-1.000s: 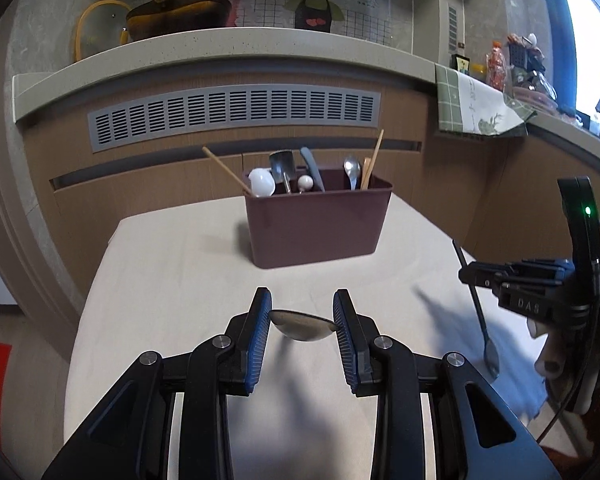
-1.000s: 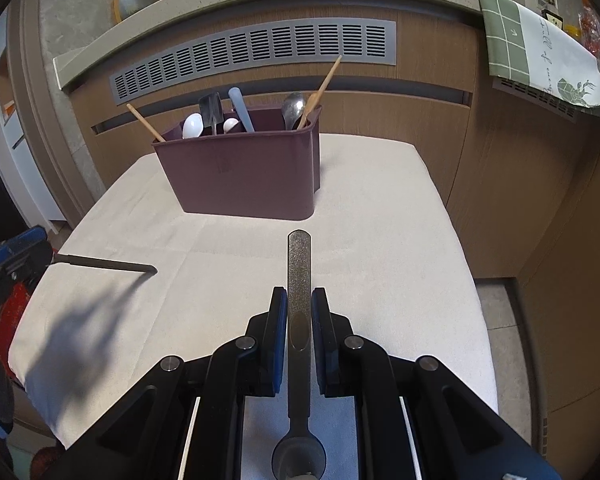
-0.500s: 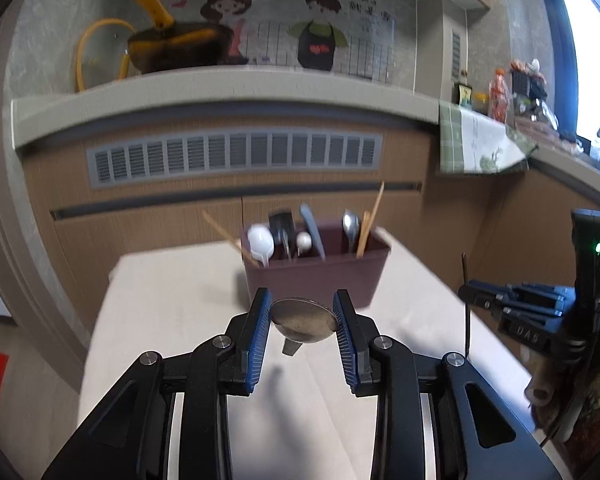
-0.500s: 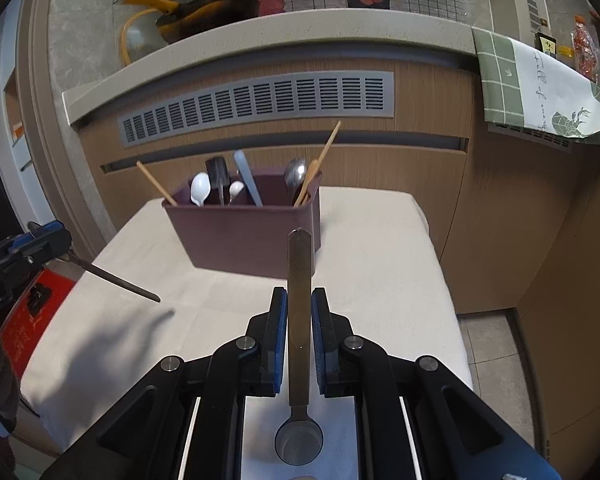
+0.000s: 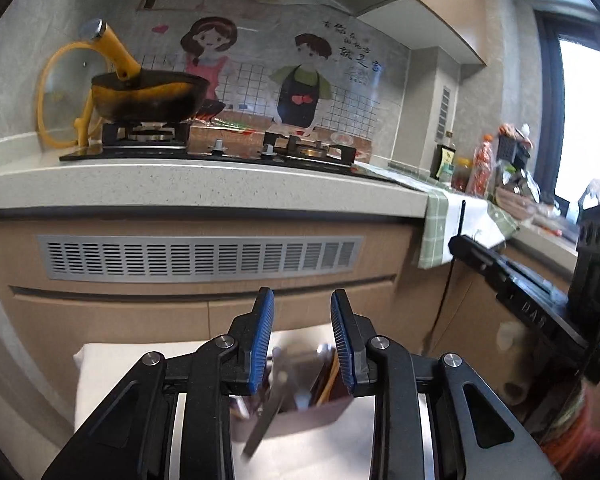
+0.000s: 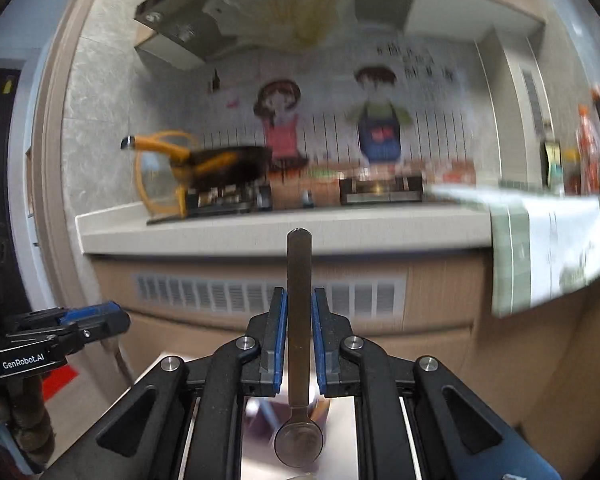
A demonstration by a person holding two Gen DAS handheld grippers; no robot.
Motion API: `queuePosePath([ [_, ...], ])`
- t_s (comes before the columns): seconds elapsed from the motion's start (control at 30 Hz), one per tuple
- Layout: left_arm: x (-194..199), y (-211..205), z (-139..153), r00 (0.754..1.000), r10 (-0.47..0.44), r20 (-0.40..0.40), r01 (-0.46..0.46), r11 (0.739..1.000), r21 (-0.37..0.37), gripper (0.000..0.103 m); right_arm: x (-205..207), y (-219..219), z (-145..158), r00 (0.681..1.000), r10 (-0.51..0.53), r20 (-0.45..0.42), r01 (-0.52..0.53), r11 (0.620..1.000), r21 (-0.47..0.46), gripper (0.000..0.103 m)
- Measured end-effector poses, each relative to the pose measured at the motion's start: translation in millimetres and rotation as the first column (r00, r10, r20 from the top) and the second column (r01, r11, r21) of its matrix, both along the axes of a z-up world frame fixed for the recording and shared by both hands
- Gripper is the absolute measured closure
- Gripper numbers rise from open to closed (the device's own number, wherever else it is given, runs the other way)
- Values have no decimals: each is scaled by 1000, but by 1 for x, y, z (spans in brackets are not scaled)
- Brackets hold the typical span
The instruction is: Organize utensils
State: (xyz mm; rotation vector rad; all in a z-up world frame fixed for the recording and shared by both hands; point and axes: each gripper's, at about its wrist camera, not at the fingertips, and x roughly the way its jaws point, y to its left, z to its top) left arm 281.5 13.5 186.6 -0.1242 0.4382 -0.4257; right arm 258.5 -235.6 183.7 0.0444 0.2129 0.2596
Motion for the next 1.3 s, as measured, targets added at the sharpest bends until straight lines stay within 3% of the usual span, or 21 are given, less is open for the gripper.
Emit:
queuePosePath([
  [0.2, 34, 7, -14, 1000, -18, -9, 18, 998, -52, 78, 49, 22, -18, 1000, 0, -7, -1, 1000, -16, 92],
  [0.3, 35, 5, -36, 993, -110, -33, 110, 994, -11, 78, 62, 20, -34, 998, 20, -51, -20, 1000, 15, 92],
  [0.4, 38, 0, -77, 979, -170, -113, 174, 984, 30, 74, 64, 17, -45, 998, -8, -58, 7, 1000, -21, 92],
  [0.53, 32, -18, -142, 919, -297, -259, 333, 937, 104, 61, 58, -2, -54, 995, -14, -96, 12, 1000, -19, 92],
  [0.63, 29, -48, -188, 848, -367, -381, 455, 874, 171, 61, 47, -22, -66, 990, -30, -135, 24, 999, -40, 92],
  [0.7, 32, -58, -205, 827, -373, -421, 478, 860, 177, 61, 41, -31, -76, 984, -53, -170, 45, 998, -54, 92],
  [0.8, 48, -60, -222, 803, -366, -471, 472, 873, 127, 61, 36, -45, -96, 969, -89, -231, 73, 995, -74, 92],
  [0.93, 57, -51, -245, 748, -354, -561, 463, 884, 60, 61, 31, -63, -119, 948, -124, -294, 104, 991, -83, 92],
  [1.03, 50, -42, -253, 746, -347, -568, 459, 886, 63, 61, 31, -71, -130, 939, -132, -317, 112, 990, -81, 92],
  [1.13, 44, -34, -253, 716, -343, -608, 441, 898, 13, 61, 31, -75, -135, 937, -119, -329, 106, 993, -59, 92],
  [1.2, 32, -39, -251, 692, -355, -629, 465, 885, 12, 60, 30, -74, -137, 938, -104, -331, 92, 994, -53, 92],
  [1.3, 7, -54, -246, 662, -381, -646, 542, 838, 62, 56, 31, -72, -147, 931, -88, -354, 68, 995, -69, 91],
])
